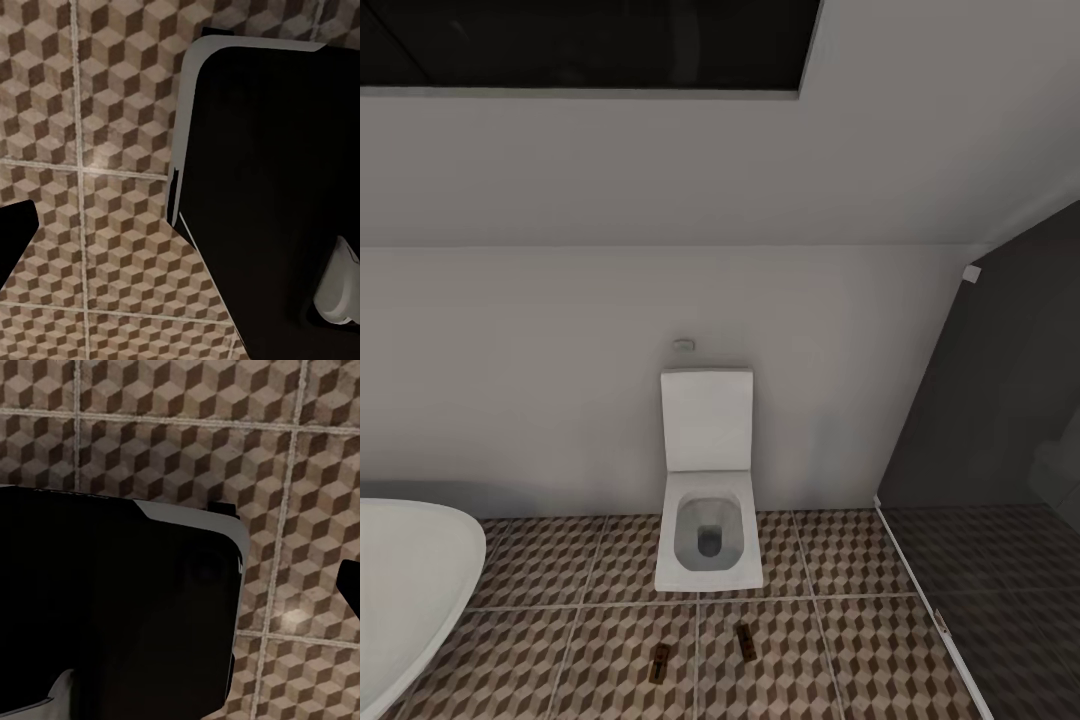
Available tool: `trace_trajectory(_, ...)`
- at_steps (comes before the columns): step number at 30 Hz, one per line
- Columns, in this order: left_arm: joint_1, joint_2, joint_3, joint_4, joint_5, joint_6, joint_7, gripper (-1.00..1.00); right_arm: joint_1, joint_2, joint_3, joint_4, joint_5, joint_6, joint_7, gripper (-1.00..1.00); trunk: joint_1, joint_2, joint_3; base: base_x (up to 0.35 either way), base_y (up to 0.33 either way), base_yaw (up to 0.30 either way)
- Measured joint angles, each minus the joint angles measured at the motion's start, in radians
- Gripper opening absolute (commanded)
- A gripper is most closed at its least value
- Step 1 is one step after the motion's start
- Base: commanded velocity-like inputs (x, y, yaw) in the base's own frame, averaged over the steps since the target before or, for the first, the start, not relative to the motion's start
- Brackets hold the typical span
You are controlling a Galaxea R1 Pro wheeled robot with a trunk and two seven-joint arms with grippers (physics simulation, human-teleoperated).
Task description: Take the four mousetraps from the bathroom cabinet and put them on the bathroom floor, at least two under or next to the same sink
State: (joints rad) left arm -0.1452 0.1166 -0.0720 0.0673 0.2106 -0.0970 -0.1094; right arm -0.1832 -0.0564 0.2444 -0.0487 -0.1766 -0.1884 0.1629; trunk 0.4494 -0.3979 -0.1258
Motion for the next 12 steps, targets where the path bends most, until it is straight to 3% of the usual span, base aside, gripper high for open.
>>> trace_trajectory(12,0.000,0.000,0.000,0.000,0.000,0.000,0.000,1.00,0.000,0.000,0.000,0.000,0.000,0.000,0.000,1.00,0.000,0.000,0.000,0.000,0.000,0.000)
